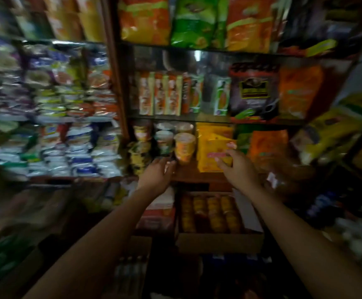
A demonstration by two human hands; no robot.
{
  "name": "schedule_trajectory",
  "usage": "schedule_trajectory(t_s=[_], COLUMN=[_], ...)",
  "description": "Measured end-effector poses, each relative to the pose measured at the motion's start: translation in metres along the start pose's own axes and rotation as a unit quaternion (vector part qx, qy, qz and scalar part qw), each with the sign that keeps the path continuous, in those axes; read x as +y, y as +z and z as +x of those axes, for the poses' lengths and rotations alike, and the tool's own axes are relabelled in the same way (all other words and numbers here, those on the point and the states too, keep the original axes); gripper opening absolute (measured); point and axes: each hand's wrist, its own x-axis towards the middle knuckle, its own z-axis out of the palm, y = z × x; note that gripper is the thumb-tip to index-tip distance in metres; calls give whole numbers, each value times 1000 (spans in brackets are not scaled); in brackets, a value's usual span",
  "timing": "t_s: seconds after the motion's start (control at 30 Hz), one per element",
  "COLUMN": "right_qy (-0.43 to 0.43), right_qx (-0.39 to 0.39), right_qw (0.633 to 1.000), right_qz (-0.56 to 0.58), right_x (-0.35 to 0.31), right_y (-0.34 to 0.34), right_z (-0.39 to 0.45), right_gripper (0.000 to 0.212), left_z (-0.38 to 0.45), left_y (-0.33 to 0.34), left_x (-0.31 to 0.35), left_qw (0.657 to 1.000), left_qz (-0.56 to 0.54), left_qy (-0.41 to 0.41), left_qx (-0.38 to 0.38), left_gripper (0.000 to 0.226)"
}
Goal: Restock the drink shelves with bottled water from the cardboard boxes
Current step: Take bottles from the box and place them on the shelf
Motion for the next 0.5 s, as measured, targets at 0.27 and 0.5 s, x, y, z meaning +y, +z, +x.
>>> schedule_trajectory(t_s=[0.27,0.5], right_qy=[-14,52], right_qx=[-95,-223], right_qw=[993,969], right_qz=[73,92], right_x=[-112,-125], right_y=[167,289], right_z=[30,7], right_gripper=[42,42], left_z=[-4,-25], left_y=[-72,-49], left_x=[-179,-296], left_qw=[991,976], left_qz=[35,25], left_qy=[-125,-209], left_qx=[23,-60], left_gripper=[41,33])
